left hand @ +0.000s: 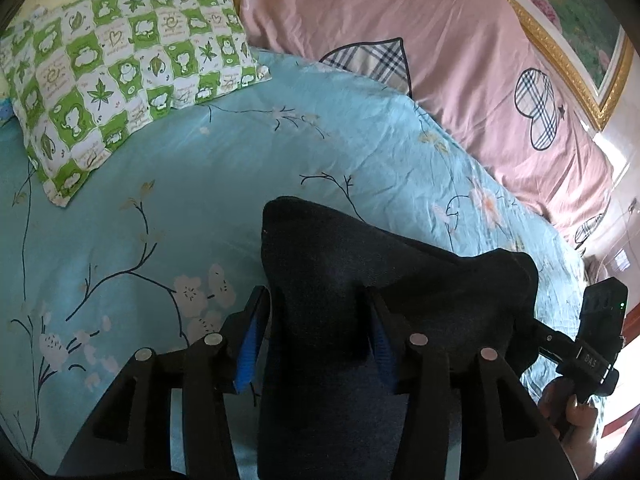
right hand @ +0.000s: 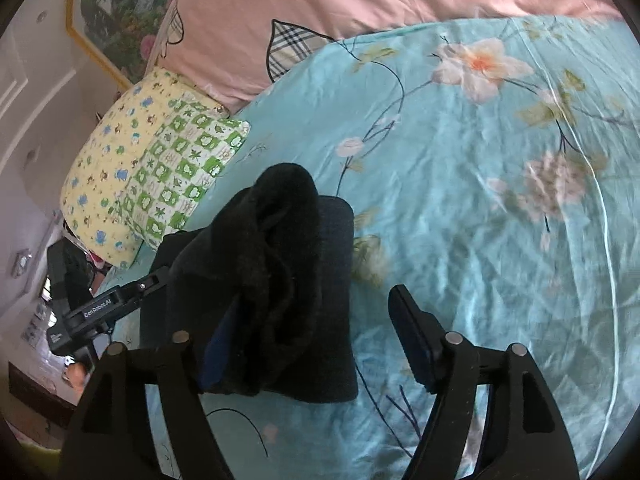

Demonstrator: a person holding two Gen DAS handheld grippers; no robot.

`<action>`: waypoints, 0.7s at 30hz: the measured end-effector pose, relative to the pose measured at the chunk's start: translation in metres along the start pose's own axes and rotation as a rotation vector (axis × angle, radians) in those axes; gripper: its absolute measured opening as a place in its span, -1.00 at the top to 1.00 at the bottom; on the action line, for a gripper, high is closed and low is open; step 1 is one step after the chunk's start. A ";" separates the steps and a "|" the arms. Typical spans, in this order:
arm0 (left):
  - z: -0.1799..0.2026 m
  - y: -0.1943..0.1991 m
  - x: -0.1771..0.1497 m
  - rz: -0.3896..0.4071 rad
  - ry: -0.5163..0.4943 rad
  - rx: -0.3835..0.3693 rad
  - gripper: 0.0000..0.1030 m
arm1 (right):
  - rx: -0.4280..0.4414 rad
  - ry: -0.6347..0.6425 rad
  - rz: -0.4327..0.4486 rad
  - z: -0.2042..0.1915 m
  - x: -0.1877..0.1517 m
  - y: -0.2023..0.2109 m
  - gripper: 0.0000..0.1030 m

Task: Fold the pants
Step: 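Open both grippers and release the folded black pants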

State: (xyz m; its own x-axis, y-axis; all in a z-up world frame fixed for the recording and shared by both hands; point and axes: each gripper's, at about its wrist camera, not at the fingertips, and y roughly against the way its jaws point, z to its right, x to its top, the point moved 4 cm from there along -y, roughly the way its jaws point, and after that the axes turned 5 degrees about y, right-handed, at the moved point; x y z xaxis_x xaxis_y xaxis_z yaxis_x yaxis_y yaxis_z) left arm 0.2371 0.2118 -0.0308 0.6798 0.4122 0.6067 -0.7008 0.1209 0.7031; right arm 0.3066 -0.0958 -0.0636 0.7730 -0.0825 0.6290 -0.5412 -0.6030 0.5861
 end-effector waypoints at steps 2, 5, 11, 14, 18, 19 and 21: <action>0.000 0.004 0.001 0.014 -0.003 0.025 -0.22 | -0.010 0.010 0.002 -0.002 0.000 0.000 -0.43; -0.003 0.014 0.000 0.029 0.000 0.050 -0.25 | -0.038 0.032 0.013 -0.006 0.001 0.003 -0.45; -0.005 0.038 -0.010 0.038 -0.013 0.056 -0.34 | -0.063 0.026 0.031 -0.010 0.003 0.012 -0.46; -0.002 0.049 -0.018 0.044 -0.038 0.062 -0.43 | -0.041 0.024 0.065 -0.017 0.005 0.025 -0.57; 0.004 0.060 -0.032 0.048 -0.071 0.071 -0.47 | -0.044 0.059 0.089 -0.033 0.006 0.036 -0.64; 0.005 0.062 -0.035 0.047 -0.075 0.073 -0.47 | -0.045 0.071 0.089 -0.038 0.006 0.037 -0.65; 0.007 0.063 -0.040 0.040 -0.080 0.074 -0.48 | -0.057 0.100 0.087 -0.046 0.004 0.040 -0.67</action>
State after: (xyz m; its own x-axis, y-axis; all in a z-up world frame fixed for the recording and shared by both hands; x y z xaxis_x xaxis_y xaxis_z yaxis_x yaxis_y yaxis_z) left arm 0.1672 0.1970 -0.0078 0.6689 0.3415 0.6603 -0.7118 0.0379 0.7014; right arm 0.2728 -0.0836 -0.0142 0.6868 -0.0513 0.7251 -0.6251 -0.5506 0.5532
